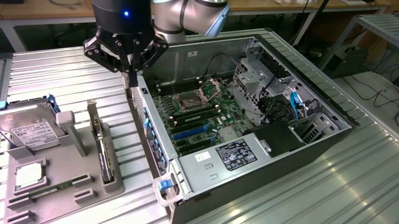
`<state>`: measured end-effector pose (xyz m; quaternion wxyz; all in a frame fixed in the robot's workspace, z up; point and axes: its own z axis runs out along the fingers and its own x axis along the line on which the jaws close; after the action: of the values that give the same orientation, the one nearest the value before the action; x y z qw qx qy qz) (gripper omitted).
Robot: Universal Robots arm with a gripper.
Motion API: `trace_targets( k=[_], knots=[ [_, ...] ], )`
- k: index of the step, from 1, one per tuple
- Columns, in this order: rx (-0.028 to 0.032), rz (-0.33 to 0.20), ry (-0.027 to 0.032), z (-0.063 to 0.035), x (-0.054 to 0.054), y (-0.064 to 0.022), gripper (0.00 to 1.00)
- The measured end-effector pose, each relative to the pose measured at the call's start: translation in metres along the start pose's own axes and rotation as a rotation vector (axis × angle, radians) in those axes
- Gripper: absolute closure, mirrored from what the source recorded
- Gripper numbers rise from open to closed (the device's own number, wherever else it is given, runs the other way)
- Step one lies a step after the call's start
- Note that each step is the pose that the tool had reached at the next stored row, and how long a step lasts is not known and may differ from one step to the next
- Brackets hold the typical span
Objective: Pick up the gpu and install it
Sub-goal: 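Reach for the gpu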
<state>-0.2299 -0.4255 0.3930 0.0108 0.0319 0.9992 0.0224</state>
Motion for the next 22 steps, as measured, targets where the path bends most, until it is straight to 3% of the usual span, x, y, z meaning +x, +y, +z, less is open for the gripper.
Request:
trace_targets(
  k=[22],
  knots=[
    [-0.0006,-0.009,0.0004,-0.0008,0.016,-0.0107,0.89]
  ],
)
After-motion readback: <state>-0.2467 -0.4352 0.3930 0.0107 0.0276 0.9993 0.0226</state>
